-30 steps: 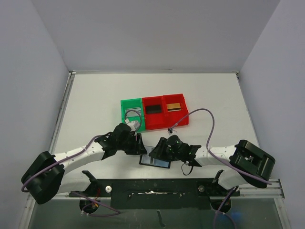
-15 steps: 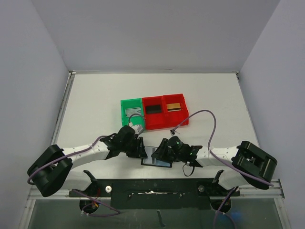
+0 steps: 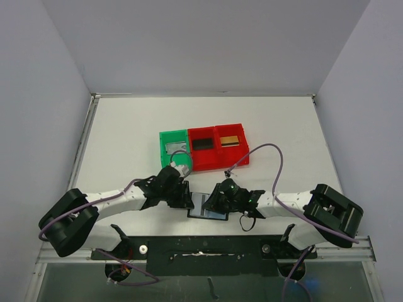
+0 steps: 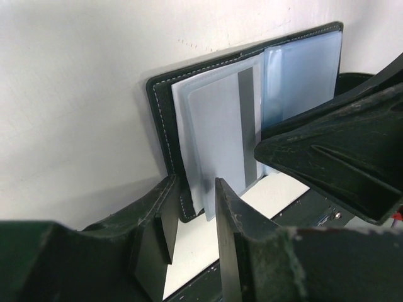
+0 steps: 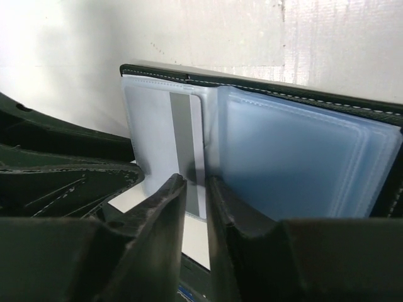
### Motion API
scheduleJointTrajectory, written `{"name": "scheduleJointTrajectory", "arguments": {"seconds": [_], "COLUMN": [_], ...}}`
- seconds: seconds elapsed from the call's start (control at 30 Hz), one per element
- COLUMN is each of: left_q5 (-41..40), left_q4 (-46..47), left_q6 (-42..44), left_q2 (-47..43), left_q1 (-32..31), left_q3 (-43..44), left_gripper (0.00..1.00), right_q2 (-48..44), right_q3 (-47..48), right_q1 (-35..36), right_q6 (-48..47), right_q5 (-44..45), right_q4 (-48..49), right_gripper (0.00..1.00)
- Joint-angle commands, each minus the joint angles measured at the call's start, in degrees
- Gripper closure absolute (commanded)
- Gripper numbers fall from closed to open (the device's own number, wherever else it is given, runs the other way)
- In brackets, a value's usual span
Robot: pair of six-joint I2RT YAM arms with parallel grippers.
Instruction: Take the credit cards out of the card holder
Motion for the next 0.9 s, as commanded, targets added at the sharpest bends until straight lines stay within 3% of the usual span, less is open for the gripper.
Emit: {"name": "scheduleJointTrajectory", "arguments": {"seconds": [0.0, 0.33, 0.67, 0.87], "left_q5": [-3.02, -0.28, -5.63, -7.11], "left_q4": [0.36, 4.23, 0.97, -0.35], "left_q6": [-0.05, 0.1, -2.17, -2.65], "left_q2": [-3.35, -0.72, 4.56, 4.95], "left_q1": [-0.41, -1.57, -3.13, -3.11], "left_q3": [3.87, 4.75, 3.46, 3.06], "left_gripper": [0.72, 0.71, 0.86, 0.89], "right_q2": [0.25, 0.44, -1.25, -1.24], "right_q3": [0.42, -2.19, -3.69, -4.68], "right_q1": [-0.49, -1.91, -3.61, -3.84], "right_q6": [-0.01, 1.02, 1.4, 1.53], "right_q5": [1.31, -0.55, -1.63, -2.73], "right_q4": [-0.07, 4.26, 7.19, 9.21], "right_gripper": [0.81, 0.78, 0.7, 0.76]}}
